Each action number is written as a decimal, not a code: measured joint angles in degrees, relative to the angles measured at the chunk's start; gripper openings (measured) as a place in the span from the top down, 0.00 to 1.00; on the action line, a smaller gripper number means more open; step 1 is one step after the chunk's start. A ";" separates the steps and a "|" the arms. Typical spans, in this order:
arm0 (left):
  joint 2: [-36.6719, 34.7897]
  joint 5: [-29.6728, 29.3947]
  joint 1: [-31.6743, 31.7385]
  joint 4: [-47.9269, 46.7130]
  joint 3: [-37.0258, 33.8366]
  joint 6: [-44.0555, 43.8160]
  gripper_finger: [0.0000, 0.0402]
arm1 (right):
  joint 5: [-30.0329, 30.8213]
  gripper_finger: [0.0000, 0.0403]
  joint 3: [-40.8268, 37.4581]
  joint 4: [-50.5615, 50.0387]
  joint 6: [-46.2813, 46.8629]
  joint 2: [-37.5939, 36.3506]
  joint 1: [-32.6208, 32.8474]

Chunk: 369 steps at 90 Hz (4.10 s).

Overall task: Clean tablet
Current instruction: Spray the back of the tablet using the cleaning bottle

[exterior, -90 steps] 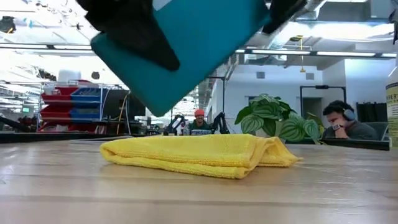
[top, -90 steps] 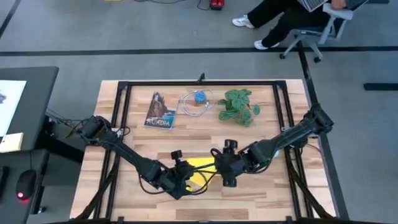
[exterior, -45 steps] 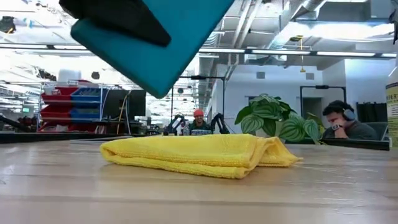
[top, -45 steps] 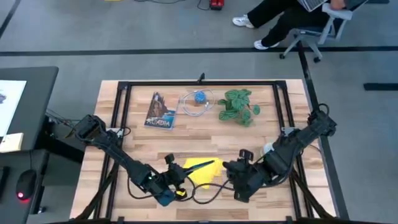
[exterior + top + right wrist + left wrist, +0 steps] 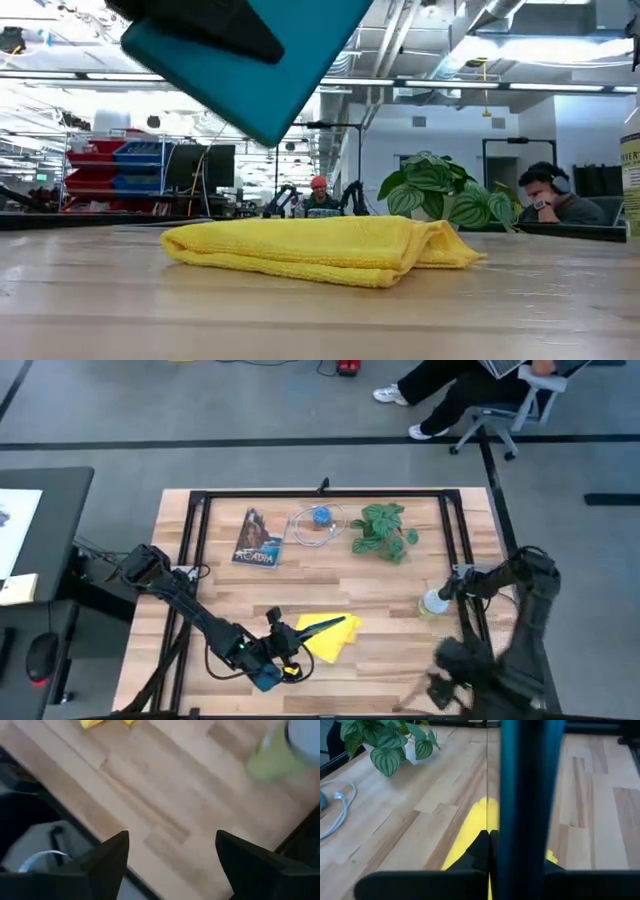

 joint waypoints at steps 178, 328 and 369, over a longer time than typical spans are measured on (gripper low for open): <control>0.02 4.30 3.01 2.79 0.09 3.08 0.97 | -27.13 0.27 0.15 -3.45 -38.52 -33.09 -53.00; 0.15 4.29 3.21 3.12 0.04 5.13 0.97 | -18.45 0.29 -17.88 -3.44 -14.33 -33.91 -39.35; 0.15 4.30 3.21 3.12 0.02 4.85 0.97 | -21.48 0.81 -17.73 -3.71 -14.54 -33.98 -37.49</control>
